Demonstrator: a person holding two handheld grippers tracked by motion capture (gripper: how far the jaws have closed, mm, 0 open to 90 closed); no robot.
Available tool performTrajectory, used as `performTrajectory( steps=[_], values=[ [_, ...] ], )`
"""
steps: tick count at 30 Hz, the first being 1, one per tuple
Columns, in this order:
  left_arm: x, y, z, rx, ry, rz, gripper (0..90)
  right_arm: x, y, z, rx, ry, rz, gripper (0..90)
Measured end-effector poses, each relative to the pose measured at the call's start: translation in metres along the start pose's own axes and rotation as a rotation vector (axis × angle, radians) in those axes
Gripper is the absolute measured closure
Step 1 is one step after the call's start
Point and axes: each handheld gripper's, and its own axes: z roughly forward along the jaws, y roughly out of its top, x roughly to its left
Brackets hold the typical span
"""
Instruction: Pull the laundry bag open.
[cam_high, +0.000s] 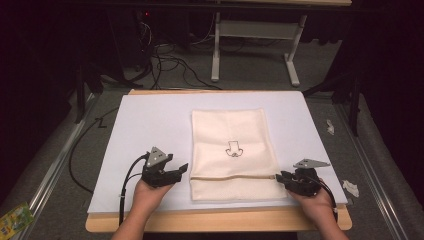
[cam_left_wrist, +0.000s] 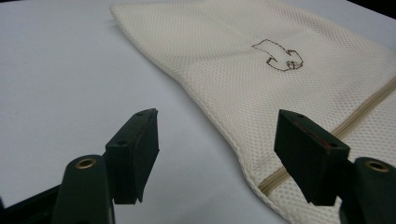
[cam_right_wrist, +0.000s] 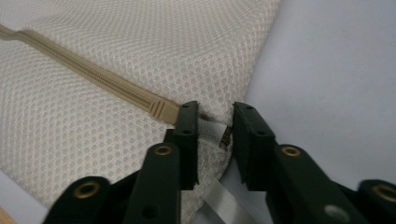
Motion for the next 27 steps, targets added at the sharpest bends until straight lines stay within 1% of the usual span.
performTrajectory(
  steps=[1, 3, 5, 7, 8, 9, 10, 11, 12, 14, 16, 18, 19, 20, 21, 22, 23, 25, 27],
  values=[
    [-0.002, 0.0, -0.001, -0.001, 0.004, 0.005, 30.7, 0.001, 0.0, 0.0, 0.001, 0.002, -0.003, 77.7],
    [-0.004, 0.0, -0.001, 0.003, -0.005, 0.002, 30.7, 0.002, 0.001, 0.0, 0.003, 0.004, -0.011, 82.1],
    [-0.005, 0.0, 0.001, 0.014, -0.01, 0.003, 30.6, 0.004, 0.001, 0.0, 0.003, -0.004, -0.027, 84.3],
    [-0.006, -0.001, 0.003, 0.03, -0.005, 0.006, 30.7, 0.006, 0.003, -0.001, 0.006, -0.016, -0.048, 84.8],
    [-0.007, -0.001, 0.004, 0.031, 0.001, 0.006, 30.8, 0.007, 0.003, -0.001, 0.003, -0.017, -0.048, 84.9],
    [-0.008, 0.0, 0.005, 0.036, -0.001, 0.007, 30.7, 0.007, 0.003, -0.002, 0.0, -0.017, -0.051, 84.9],
    [-0.01, 0.0, 0.006, 0.035, -0.006, 0.011, 30.7, 0.007, 0.003, -0.003, -0.003, -0.017, -0.044, 85.1],
    [-0.012, 0.001, 0.008, 0.038, -0.014, 0.014, 30.7, 0.007, 0.004, -0.004, -0.01, -0.009, -0.054, 85.1],
    [-0.015, 0.002, 0.01, 0.042, -0.024, 0.018, 30.8, 0.008, 0.004, -0.006, -0.013, -0.01, -0.048, 85.1],
    [-0.023, 0.003, 0.014, 0.041, -0.045, 0.024, 31.0, 0.009, 0.005, -0.009, -0.029, -0.018, -0.044, 85.2],
    [-0.032, 0.005, 0.018, 0.041, -0.07, 0.027, 31.1, 0.011, 0.007, -0.011, -0.049, -0.022, -0.062, 85.2],
    [-0.042, 0.007, 0.023, 0.036, -0.105, 0.023, 32.2, 0.013, 0.009, -0.014, -0.064, -0.027, -0.068, 85.3],
    [-0.053, 0.008, 0.03, 0.034, -0.135, 0.018, 33.0, 0.013, 0.009, -0.015, -0.073, -0.027, -0.074, 85.3],
    [-0.053, 0.008, 0.03, 0.034, -0.135, 0.018, 35.1, 0.013, 0.009, -0.015, -0.073, -0.027, -0.074, 85.3],
    [-0.058, 0.008, 0.034, 0.044, -0.149, 0.017, 35.1, 0.014, 0.01, -0.018, -0.084, -0.021, -0.069, 85.3],
    [-0.064, 0.008, 0.038, 0.053, -0.17, 0.017, 35.8, 0.014, 0.01, -0.018, -0.093, -0.02, -0.076, 85.3],
    [-0.069, 0.008, 0.042, 0.057, -0.179, 0.021, 36.8, 0.015, 0.01, -0.019, -0.096, -0.018, -0.073, 85.3],
    [-0.08, 0.008, 0.048, 0.058, -0.204, 0.028, 39.2, 0.015, 0.011, -0.02, -0.105, -0.016, -0.08, 85.3],
    [-0.091, 0.009, 0.054, 0.054, -0.232, 0.026, 42.0, 0.015, 0.011, -0.021, -0.108, -0.016, -0.077, 85.3]
  ],
)
